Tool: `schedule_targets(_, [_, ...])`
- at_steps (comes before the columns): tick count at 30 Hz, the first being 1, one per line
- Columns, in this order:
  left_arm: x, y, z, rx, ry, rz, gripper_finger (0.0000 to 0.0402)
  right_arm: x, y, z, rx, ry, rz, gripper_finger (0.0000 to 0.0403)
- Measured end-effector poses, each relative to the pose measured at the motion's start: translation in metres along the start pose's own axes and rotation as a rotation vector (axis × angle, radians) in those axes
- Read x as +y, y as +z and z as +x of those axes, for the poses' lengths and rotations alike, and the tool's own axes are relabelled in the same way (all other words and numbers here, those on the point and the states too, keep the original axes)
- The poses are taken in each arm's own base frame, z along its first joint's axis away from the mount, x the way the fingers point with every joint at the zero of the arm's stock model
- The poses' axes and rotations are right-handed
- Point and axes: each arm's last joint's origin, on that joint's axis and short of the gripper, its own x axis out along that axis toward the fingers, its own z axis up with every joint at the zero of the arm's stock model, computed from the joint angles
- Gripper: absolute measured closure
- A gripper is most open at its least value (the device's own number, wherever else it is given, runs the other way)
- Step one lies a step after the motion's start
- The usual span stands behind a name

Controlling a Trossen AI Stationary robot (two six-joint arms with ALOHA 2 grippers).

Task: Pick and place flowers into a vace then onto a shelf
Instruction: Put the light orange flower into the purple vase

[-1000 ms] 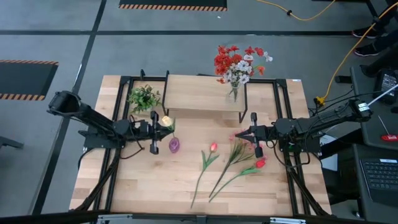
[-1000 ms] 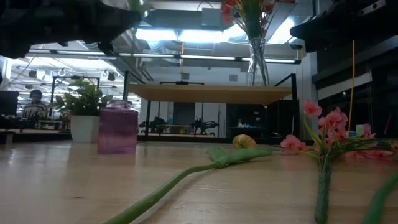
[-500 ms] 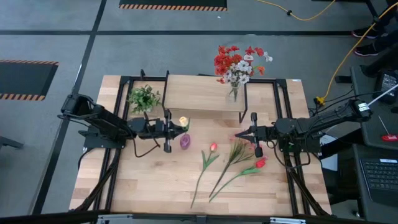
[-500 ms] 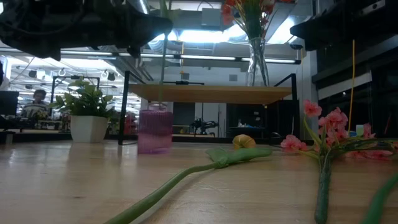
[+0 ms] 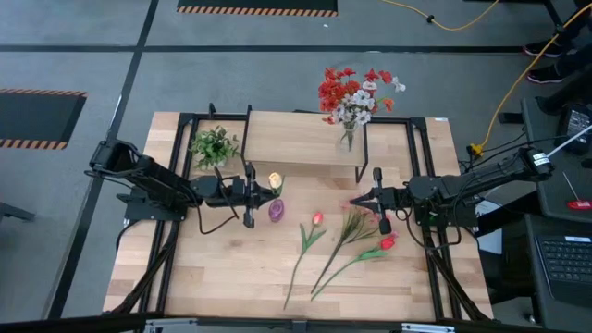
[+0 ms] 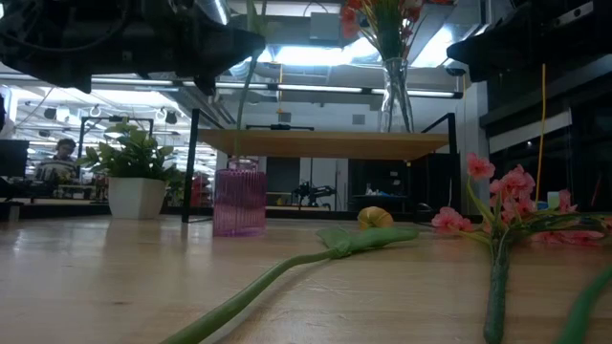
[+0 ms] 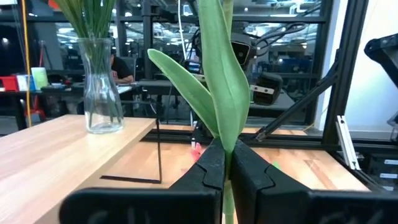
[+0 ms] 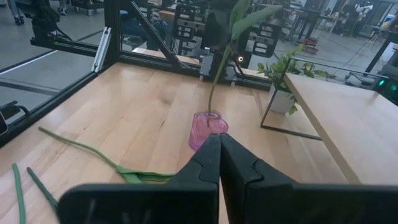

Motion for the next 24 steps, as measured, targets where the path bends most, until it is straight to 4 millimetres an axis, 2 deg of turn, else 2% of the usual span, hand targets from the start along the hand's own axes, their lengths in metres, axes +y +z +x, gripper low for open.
schedule_targets(7, [0.000, -0.001, 0.000, 0.008, 0.004, -0.021, 0.0388, 0.000, 0.000, 0.000, 0.000, 0.000, 0.000, 0.0398])
schedule_targets(15, [0.002, -0.013, -0.002, 0.115, 0.037, 0.003, 0.0346, 0.000, 0.000, 0.000, 0.002, 0.000, 0.000, 0.0398])
schedule_targets(24, [0.002, -0.014, -0.002, 0.125, 0.045, -0.027, 0.0305, 0.000, 0.000, 0.000, 0.003, 0.000, 0.005, 0.0398])
